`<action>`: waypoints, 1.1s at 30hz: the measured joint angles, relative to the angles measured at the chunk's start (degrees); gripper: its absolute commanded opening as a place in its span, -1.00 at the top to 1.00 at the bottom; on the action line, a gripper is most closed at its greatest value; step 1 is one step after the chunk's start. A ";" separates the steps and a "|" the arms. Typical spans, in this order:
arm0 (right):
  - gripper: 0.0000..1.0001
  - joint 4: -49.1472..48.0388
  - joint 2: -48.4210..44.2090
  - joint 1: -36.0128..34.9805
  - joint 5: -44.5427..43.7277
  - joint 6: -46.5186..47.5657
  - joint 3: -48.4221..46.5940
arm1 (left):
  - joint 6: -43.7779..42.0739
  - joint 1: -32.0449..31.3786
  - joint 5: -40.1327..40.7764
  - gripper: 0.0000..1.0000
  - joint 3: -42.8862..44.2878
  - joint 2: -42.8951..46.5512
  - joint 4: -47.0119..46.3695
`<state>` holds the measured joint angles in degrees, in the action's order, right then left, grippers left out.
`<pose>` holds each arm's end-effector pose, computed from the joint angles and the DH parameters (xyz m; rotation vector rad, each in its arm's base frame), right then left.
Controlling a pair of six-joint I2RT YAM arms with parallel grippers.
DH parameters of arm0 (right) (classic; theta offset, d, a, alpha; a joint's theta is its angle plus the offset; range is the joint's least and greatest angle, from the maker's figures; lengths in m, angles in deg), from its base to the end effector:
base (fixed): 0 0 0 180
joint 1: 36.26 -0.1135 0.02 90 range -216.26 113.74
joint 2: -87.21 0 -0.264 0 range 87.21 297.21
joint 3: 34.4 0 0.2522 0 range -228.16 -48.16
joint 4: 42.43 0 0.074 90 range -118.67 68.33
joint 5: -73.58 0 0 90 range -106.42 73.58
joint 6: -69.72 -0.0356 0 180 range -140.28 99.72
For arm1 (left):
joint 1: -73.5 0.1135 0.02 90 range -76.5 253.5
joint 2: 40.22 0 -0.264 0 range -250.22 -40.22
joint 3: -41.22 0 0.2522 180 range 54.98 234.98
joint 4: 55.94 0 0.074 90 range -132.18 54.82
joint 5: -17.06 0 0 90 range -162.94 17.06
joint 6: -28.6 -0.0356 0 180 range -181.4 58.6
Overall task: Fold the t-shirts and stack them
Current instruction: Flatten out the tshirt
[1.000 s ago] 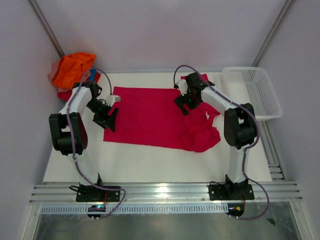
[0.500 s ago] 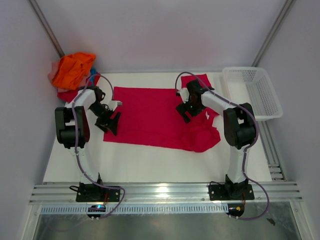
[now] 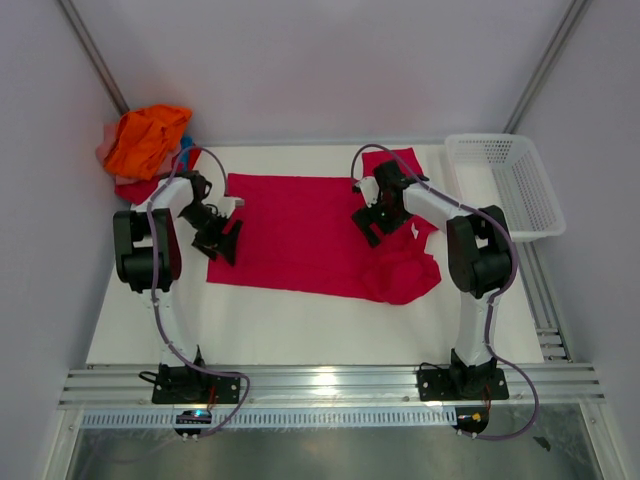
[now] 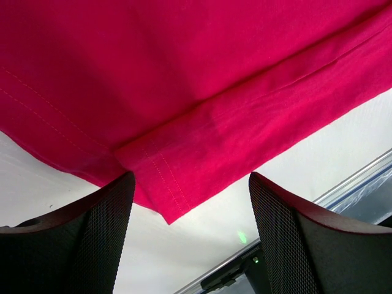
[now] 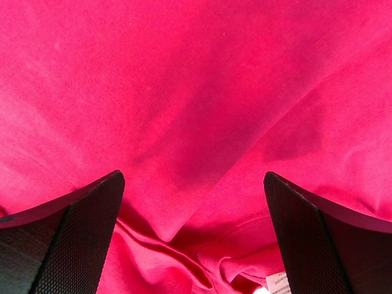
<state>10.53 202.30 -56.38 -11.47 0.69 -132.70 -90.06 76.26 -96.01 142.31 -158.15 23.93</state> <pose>0.3851 0.1444 0.1770 -0.9976 2.6006 0.1167 0.3728 0.0040 0.1677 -0.6523 -3.0008 0.6520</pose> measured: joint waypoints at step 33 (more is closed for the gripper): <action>-0.99 -0.07 0.00 0.00 1.05 -0.17 0.07 | 0.76 0.63 -0.13 1.00 1.18 -1.51 -1.31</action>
<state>10.46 202.30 -56.38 -10.42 0.52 -132.63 -89.30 76.90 -96.14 143.49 -159.65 22.61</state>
